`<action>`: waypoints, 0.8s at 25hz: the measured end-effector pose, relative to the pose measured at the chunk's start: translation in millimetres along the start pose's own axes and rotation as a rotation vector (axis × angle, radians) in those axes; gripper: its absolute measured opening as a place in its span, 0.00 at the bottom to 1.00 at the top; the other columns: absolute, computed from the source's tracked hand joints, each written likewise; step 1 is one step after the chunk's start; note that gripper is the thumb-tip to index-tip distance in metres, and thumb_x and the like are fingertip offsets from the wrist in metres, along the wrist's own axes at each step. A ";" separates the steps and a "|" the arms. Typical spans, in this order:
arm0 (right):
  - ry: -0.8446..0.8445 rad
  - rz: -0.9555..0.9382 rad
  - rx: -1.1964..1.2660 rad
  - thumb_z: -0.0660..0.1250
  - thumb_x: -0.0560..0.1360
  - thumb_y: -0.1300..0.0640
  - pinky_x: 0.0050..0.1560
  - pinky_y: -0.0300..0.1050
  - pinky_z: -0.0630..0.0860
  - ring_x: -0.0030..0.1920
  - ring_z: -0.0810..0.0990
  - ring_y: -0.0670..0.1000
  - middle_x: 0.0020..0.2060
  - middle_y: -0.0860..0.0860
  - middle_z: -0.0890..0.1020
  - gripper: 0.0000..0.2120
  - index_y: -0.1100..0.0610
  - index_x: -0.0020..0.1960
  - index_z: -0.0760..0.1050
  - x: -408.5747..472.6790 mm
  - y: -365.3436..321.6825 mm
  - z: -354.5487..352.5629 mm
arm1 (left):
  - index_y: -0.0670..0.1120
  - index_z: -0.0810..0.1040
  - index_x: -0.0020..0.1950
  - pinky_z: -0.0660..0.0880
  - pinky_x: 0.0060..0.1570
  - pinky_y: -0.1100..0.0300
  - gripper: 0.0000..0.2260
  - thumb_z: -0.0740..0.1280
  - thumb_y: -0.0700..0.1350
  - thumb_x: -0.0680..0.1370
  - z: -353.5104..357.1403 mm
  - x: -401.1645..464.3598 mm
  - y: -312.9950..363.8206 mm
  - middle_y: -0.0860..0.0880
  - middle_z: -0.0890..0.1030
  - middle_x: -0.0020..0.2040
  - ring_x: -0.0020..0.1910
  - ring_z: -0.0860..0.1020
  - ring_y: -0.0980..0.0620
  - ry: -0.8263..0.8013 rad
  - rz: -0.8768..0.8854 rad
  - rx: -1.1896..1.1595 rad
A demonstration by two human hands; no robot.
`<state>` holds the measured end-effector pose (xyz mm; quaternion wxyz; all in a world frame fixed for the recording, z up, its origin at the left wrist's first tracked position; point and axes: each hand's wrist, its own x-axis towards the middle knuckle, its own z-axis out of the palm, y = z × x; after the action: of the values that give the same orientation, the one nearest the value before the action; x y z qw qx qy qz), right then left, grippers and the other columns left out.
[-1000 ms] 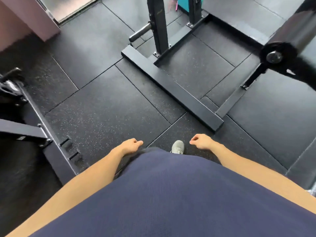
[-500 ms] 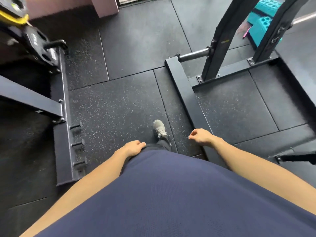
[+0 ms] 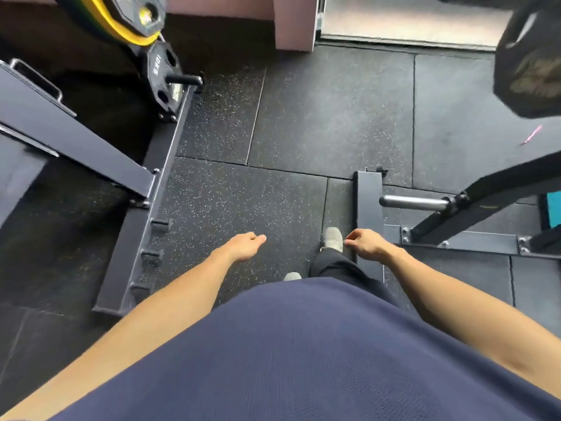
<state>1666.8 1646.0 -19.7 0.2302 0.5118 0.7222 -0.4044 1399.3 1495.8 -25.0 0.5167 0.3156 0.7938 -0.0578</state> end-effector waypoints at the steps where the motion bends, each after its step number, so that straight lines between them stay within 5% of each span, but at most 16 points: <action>1: -0.026 -0.021 -0.046 0.62 0.78 0.52 0.52 0.49 0.75 0.52 0.79 0.60 0.53 0.62 0.82 0.16 0.66 0.50 0.78 21.5 -6.5 -18.1 | 0.45 0.68 0.71 0.65 0.66 0.48 0.25 0.49 0.60 0.83 -10.7 8.5 7.9 0.42 0.70 0.71 0.69 0.70 0.41 0.007 -0.022 -0.033; 6: -0.125 -0.168 -0.251 0.63 0.79 0.52 0.59 0.47 0.73 0.60 0.78 0.58 0.59 0.58 0.81 0.16 0.62 0.59 0.78 125.5 -48.4 -110.1 | 0.47 0.69 0.66 0.68 0.47 0.53 0.22 0.50 0.60 0.82 -53.5 52.4 43.4 0.46 0.76 0.53 0.49 0.75 0.47 0.063 -0.124 -0.258; 10: -0.253 -0.301 -0.402 0.61 0.80 0.57 0.52 0.46 0.73 0.49 0.80 0.58 0.55 0.62 0.81 0.15 0.67 0.56 0.78 196.1 -104.9 -178.9 | 0.49 0.69 0.68 0.67 0.58 0.51 0.21 0.51 0.60 0.82 -82.0 61.9 79.6 0.47 0.73 0.65 0.61 0.72 0.46 0.117 -0.255 -0.497; 12: -0.292 -0.379 -0.518 0.59 0.80 0.59 0.56 0.45 0.71 0.57 0.79 0.57 0.59 0.59 0.80 0.14 0.64 0.59 0.78 214.6 -137.5 -198.9 | 0.50 0.69 0.68 0.66 0.64 0.49 0.21 0.52 0.60 0.81 -86.9 63.7 90.6 0.48 0.71 0.69 0.66 0.70 0.46 0.153 -0.298 -0.602; 15: -0.342 -0.403 -0.597 0.61 0.80 0.58 0.59 0.43 0.71 0.63 0.76 0.57 0.61 0.57 0.79 0.14 0.61 0.62 0.77 241.0 -192.3 -215.5 | 0.51 0.70 0.65 0.66 0.65 0.49 0.19 0.53 0.60 0.81 -90.3 63.3 100.6 0.48 0.73 0.67 0.63 0.72 0.46 0.223 -0.398 -0.824; 20: -0.407 -0.564 -0.721 0.63 0.78 0.54 0.51 0.39 0.68 0.55 0.77 0.54 0.62 0.57 0.79 0.17 0.58 0.65 0.74 266.9 -269.9 -207.9 | 0.49 0.73 0.63 0.68 0.64 0.53 0.17 0.57 0.58 0.81 -102.7 45.7 93.2 0.48 0.76 0.65 0.60 0.74 0.49 0.433 -0.500 -1.115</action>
<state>1335.1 1923.8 -7.0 0.4105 0.0952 0.8666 -0.2671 1358.9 1632.8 4.8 0.4022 -0.1899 0.8406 0.3092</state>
